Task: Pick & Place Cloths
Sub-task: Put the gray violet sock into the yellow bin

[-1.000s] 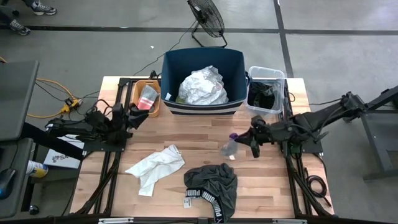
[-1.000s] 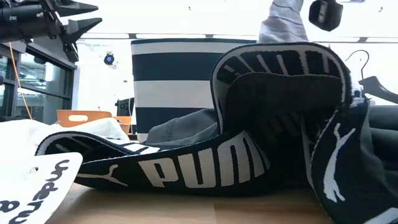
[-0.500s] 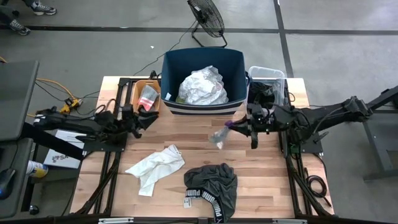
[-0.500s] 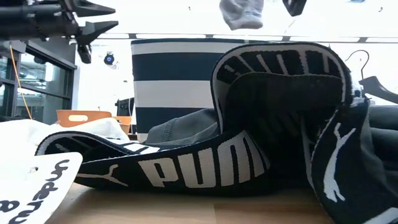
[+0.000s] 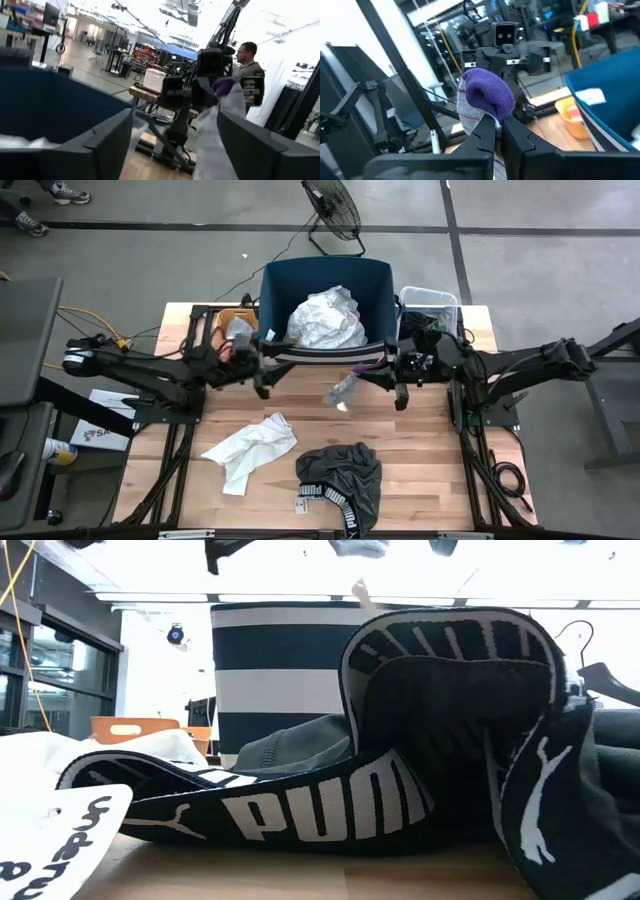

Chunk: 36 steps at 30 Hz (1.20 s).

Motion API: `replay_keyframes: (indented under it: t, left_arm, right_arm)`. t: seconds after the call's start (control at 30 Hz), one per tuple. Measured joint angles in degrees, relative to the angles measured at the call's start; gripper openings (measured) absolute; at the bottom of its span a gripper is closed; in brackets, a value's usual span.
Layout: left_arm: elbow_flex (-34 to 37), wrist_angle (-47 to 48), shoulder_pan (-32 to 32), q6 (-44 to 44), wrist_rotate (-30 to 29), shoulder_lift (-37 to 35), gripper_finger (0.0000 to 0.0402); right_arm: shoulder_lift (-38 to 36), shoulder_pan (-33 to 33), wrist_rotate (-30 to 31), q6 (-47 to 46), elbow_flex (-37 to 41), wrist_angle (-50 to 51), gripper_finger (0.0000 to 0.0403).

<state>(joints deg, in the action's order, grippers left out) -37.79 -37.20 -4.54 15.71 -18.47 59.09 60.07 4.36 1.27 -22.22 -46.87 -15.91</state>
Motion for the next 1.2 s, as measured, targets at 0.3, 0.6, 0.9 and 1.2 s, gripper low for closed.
replay_keyframes:
  t: [0.3,0.6,0.9,1.2]
  left_arm:
    - [-15.93,9.87,-0.01,-3.89,7.18,13.34,0.0325]
    - [-21.83,20.22,-0.48,-9.77,8.73,17.09,0.0326]
    - [-21.97,22.74,-0.37,-10.09,5.91,17.05,0.0326]
    - [-21.97,23.87,-0.37,-9.93,5.17,17.05,0.0281]
  right_arm:
    - [2.56,-0.39,7.31,-0.45,0.00,-4.56,0.0005]
    - [3.86,-0.39,11.83,-0.50,0.00,-8.99,0.0005]
    - [4.79,-0.35,12.07,-1.85,0.00,-13.57,0.0005]
    - [4.81,-0.35,11.76,-1.52,0.00,-15.53,0.0005]
